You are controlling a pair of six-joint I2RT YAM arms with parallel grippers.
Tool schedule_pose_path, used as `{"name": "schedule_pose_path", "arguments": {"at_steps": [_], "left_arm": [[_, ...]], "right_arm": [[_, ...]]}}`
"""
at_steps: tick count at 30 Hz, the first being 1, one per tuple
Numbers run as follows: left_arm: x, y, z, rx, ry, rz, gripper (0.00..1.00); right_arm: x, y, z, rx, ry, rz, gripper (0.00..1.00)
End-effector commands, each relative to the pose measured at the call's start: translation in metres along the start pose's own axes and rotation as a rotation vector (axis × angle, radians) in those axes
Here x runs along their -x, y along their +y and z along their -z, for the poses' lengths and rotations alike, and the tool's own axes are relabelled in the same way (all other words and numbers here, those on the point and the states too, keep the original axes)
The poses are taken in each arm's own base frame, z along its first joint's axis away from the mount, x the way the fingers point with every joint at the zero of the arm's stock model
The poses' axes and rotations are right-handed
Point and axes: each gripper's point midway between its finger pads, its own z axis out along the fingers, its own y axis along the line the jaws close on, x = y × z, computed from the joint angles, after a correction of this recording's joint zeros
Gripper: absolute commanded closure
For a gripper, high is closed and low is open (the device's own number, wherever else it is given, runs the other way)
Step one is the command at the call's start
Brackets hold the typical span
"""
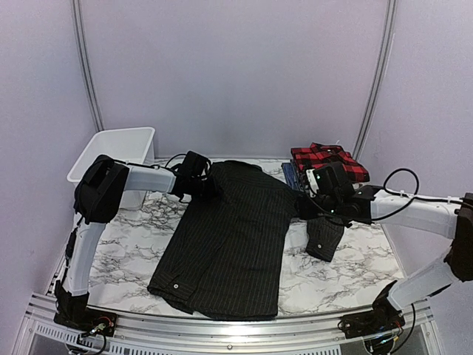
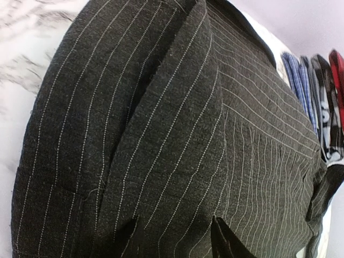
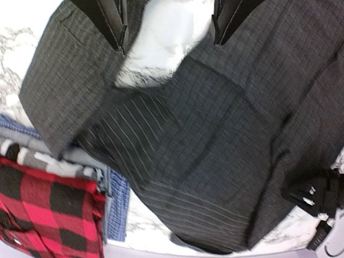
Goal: Fold and stack the long sleeve shirts
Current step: Move the 1/3-folded shirt to the center of the board, then pick up the sleeve from the center of the board.
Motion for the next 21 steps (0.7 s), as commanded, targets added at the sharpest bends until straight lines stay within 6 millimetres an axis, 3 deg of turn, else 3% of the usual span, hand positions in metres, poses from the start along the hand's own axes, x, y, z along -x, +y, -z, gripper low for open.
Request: {"name": "schedule_pose_path", "arguments": {"at_steps": [1, 7, 11, 17, 21], "left_arm": [[-0.002, 0.042, -0.002, 0.088, 0.033, 0.002, 0.55], [-0.002, 0.029, 0.005, 0.038, 0.065, -0.031, 0.54], [0.004, 0.011, 0.015, -0.020, 0.066, -0.057, 0.52], [0.019, -0.018, 0.037, -0.092, 0.042, -0.083, 0.50], [0.029, -0.037, 0.054, -0.141, 0.025, -0.097, 0.50]], "right_arm": [[-0.026, -0.023, 0.005, -0.093, 0.040, -0.030, 0.48], [-0.077, -0.032, -0.004, -0.121, 0.140, -0.032, 0.41], [-0.091, -0.038, -0.007, -0.165, 0.165, -0.013, 0.36], [-0.116, -0.025, -0.015, -0.180, 0.233, 0.029, 0.29], [-0.139, -0.033, -0.022, -0.247, 0.300, 0.033, 0.30]]}}
